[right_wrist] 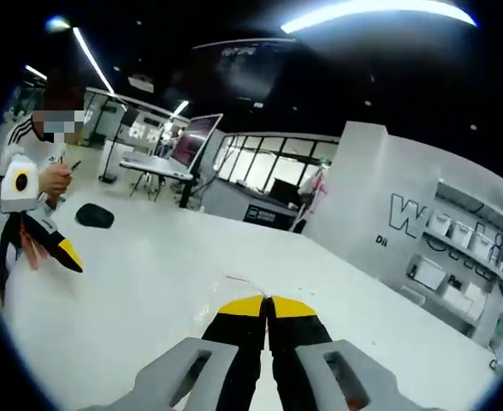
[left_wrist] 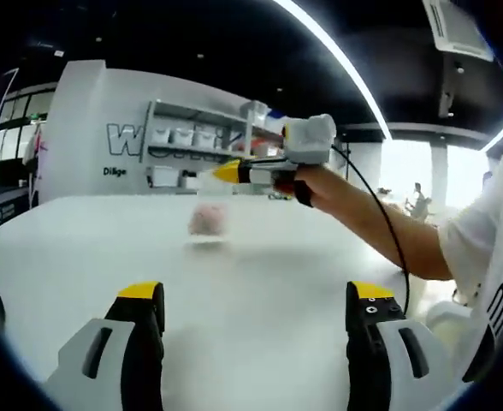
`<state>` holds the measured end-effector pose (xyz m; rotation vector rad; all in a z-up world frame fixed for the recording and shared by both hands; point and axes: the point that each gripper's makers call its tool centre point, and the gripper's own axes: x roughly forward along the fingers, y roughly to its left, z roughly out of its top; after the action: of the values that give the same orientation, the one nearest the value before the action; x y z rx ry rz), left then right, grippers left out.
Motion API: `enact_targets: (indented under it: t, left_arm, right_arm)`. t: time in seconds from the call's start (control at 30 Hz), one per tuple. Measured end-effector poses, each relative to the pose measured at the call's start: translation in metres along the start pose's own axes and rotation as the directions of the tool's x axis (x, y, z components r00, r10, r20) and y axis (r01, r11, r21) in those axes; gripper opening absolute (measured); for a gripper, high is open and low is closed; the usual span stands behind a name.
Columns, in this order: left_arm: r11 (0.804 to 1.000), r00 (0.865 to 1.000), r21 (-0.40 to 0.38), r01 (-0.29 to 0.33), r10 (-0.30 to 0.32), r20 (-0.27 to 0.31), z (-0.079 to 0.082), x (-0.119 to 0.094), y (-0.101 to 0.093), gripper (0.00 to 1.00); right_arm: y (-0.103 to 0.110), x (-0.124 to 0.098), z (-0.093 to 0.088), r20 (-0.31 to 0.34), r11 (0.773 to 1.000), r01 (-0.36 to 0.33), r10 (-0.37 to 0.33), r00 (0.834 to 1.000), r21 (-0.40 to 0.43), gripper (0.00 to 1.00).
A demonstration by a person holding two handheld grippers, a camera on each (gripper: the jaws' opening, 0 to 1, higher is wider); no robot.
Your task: Open the resealable bag by pulling the two sides of the seal apart until the entire bag opening is separated and visibly accessible.
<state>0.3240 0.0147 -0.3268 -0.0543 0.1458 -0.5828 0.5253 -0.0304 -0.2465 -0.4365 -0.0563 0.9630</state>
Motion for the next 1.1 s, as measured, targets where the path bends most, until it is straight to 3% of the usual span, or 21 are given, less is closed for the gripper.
enact_targets:
  t: [0.73,1.1]
  left_arm:
    - [1.000,1.000,-0.017,0.012,-0.013,-0.018,-0.002,0.004,-0.002,0.86]
    - [1.000,1.000,-0.024,0.011,-0.011,-0.023,-0.003,0.005,-0.002,0.85]
  right_arm:
    - [-0.076,0.047,-0.029,-0.057,0.994,0.094,-0.097,0.994,-0.047,0.00]
    - [-0.097,0.060,-0.044,-0.065,0.988,0.143,-0.146,0.987,-0.050,0.00]
